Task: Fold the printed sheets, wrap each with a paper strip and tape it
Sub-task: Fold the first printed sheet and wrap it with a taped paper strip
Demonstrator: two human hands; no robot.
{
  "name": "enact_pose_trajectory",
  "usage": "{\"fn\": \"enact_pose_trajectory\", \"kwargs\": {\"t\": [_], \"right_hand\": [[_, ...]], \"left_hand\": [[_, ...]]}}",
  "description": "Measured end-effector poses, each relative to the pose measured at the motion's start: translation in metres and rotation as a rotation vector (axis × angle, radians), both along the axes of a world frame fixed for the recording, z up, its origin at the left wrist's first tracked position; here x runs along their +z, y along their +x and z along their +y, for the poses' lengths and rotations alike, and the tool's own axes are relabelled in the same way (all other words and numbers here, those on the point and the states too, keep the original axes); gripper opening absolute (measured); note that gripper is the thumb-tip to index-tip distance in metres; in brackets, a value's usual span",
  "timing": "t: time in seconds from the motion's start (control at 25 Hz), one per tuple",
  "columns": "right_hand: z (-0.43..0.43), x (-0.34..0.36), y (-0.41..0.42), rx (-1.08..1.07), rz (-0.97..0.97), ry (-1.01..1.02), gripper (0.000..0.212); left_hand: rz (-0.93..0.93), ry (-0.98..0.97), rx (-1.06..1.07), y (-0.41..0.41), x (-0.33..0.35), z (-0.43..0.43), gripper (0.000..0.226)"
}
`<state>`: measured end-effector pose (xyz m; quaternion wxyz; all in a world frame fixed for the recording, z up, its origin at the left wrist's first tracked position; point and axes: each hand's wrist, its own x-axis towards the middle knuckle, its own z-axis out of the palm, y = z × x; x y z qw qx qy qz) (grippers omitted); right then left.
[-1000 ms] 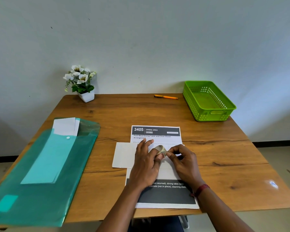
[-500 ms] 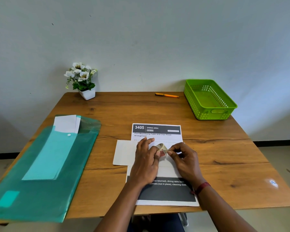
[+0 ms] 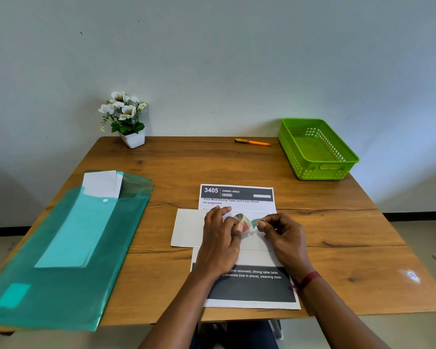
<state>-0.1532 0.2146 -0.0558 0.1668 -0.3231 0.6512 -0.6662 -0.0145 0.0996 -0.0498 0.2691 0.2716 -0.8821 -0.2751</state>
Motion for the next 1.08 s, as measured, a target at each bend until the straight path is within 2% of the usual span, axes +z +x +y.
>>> {"fn": "enact_pose_trajectory", "kwargs": {"t": [0.16,0.32,0.44,0.64,0.8,0.96,1.08], "right_hand": [[-0.002,-0.005,-0.003,-0.027,-0.061,-0.012,0.016],[-0.001,-0.006,-0.004,-0.032,-0.02,0.014,0.013],[0.0,-0.007,-0.004,-0.026,0.022,0.04,0.014],[0.0,-0.008,-0.004,-0.032,0.073,0.049,0.022],[0.002,-0.011,-0.005,-0.029,0.049,0.016,0.011],[0.001,-0.013,-0.004,-0.067,-0.096,-0.046,0.015],[0.0,-0.012,-0.004,-0.094,-0.132,-0.066,0.019]], "left_hand": [[0.072,0.039,0.053,-0.002,0.008,-0.007,0.019],[0.091,-0.094,0.191,-0.007,0.032,-0.049,0.02],[-0.019,-0.159,0.303,-0.012,0.049,-0.098,0.024],[-0.281,-0.32,0.346,-0.026,0.055,-0.156,0.025],[-0.438,-0.347,0.359,-0.034,0.047,-0.181,0.028],[-0.466,-0.315,0.37,-0.032,0.039,-0.192,0.036],[-0.384,-0.272,0.379,-0.026,0.038,-0.188,0.044]]}}
